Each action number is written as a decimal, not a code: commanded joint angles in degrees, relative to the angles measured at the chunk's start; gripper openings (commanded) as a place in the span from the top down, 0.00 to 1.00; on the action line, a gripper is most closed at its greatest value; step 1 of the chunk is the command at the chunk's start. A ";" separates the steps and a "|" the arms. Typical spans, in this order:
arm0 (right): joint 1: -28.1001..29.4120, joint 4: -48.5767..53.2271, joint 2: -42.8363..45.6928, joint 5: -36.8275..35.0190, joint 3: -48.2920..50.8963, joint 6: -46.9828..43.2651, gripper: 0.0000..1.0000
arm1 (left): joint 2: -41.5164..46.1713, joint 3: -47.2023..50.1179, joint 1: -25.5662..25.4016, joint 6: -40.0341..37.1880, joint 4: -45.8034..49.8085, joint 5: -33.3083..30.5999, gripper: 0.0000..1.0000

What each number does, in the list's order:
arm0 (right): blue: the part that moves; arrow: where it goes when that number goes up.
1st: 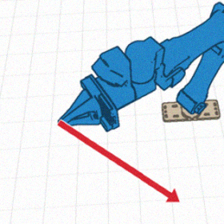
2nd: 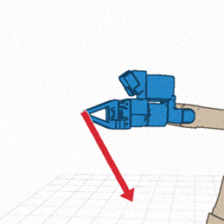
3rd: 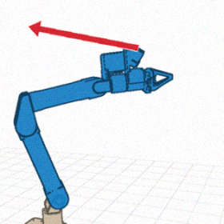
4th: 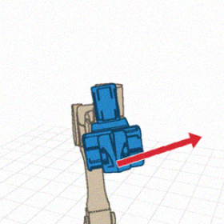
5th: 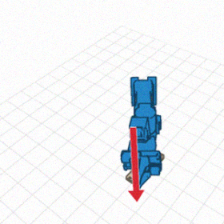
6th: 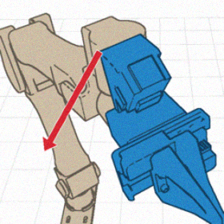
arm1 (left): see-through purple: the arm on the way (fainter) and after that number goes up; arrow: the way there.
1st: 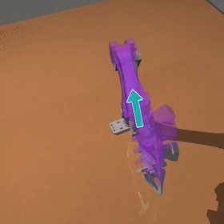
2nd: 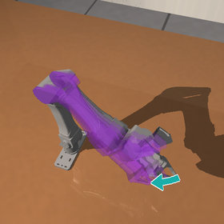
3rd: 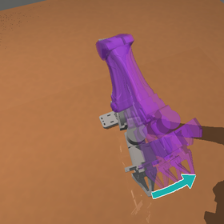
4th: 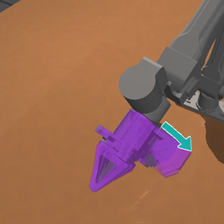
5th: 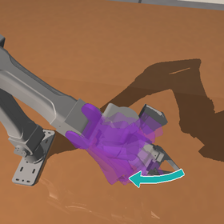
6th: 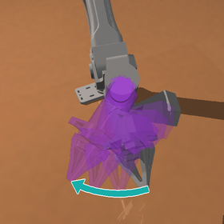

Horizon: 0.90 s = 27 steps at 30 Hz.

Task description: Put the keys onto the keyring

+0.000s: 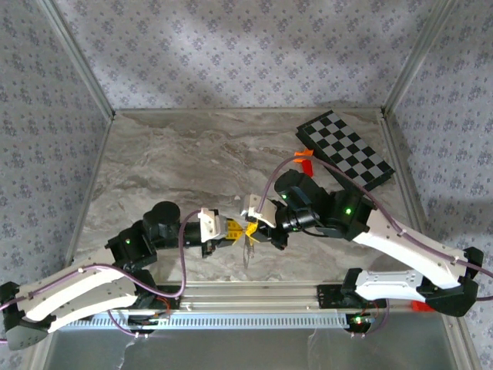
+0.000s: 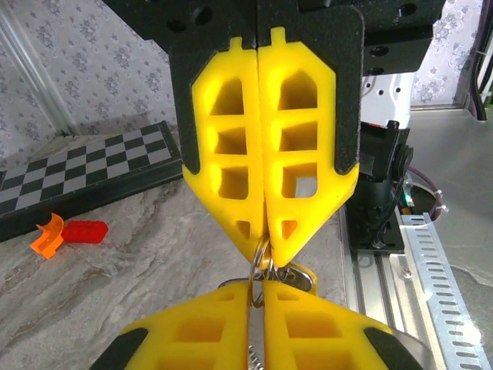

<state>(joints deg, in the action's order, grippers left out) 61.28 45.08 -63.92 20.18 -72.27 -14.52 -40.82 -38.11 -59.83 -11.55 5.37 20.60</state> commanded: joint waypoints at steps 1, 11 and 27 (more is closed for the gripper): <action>0.75 -0.54 0.46 1.78 -1.49 -1.03 1.00 | -0.53 -2.03 -0.28 -0.34 -2.26 1.14 0.90; 1.13 -3.43 1.55 0.08 0.27 -0.04 1.00 | 1.30 -0.26 -0.28 2.24 -6.46 2.94 1.00; 0.82 -18.48 11.96 -0.10 10.21 3.54 0.71 | 2.19 3.63 -0.28 7.60 -21.42 6.59 1.00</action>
<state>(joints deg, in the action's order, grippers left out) 62.02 30.11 -53.19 19.75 -62.92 -12.03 -38.74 -34.54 -59.92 -5.85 -8.82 24.91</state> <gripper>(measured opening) 0.286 0.046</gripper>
